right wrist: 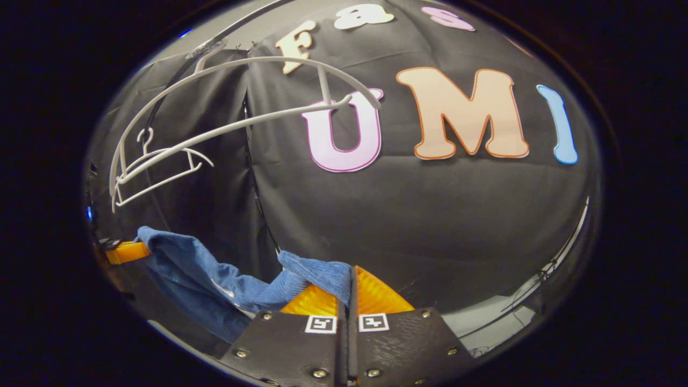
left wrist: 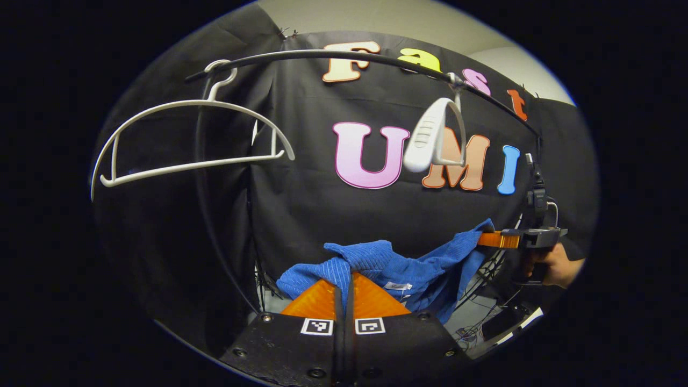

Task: Grasp the clothes on the hanger with both hands and then place them into the laundry hamper below.

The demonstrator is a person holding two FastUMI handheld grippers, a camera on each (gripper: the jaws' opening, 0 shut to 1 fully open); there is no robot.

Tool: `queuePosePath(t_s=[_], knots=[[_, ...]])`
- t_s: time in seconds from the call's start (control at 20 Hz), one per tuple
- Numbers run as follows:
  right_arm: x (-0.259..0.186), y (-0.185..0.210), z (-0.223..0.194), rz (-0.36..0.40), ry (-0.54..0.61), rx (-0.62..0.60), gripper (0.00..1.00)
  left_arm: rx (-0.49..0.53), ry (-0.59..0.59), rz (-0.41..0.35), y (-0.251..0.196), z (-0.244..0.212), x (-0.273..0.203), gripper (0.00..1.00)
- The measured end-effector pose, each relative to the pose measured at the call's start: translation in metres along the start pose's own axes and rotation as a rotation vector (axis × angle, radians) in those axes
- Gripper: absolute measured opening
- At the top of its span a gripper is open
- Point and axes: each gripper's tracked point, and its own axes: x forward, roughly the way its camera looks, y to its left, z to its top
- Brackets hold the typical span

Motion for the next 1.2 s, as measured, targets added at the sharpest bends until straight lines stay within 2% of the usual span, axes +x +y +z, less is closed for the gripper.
queuePosePath(t_s=[0.3, 0.55, 0.7, 0.75, 0.8, 0.85, 0.9, 0.95, 1.0, 1.1, 1.2], knots=[[-0.035, 0.008, -0.013, -0.001, -0.006, 0.019, 0.01, -0.001, 0.01, -0.008, -0.045, -0.01, 0.01, 0.0], [-0.058, 0.017, -0.009, 0.011, -0.045, 0.032, 0.0, -0.04, 0.007, -0.065, -0.096, -0.005, 0.026, 0.01], [-0.064, 0.016, 0.011, 0.004, -0.081, 0.052, 0.06, -0.028, -0.003, -0.102, -0.124, 0.01, 0.034, 0.01], [-0.066, 0.016, 0.018, 0.004, -0.094, 0.053, 0.01, -0.028, -0.014, -0.112, -0.131, 0.017, 0.038, 0.01], [-0.069, 0.015, 0.028, 0.002, -0.111, 0.053, 0.01, -0.031, -0.025, -0.126, -0.138, 0.023, 0.042, 0.01], [-0.071, 0.014, 0.038, -0.002, -0.128, 0.056, 0.06, -0.033, -0.039, -0.132, -0.145, 0.032, 0.044, 0.01], [-0.074, 0.014, 0.049, -0.004, -0.146, 0.06, 0.01, -0.034, -0.062, -0.139, -0.151, 0.041, 0.045, 0.01], [-0.077, 0.015, 0.06, -0.007, -0.17, 0.062, 0.05, -0.031, -0.072, -0.139, -0.157, 0.049, 0.047, 0.01], [-0.08, 0.016, 0.07, -0.006, -0.188, 0.063, 0.01, -0.029, -0.091, -0.136, -0.161, 0.059, 0.048, 0.01], [-0.085, 0.019, 0.09, 0.001, -0.227, 0.066, 0.01, -0.023, -0.121, -0.16, -0.177, 0.079, 0.05, 0.0], [-0.086, 0.011, 0.105, -0.034, -0.252, 0.079, 0.01, 0.005, -0.157, -0.172, -0.188, 0.096, 0.054, 0.01]])
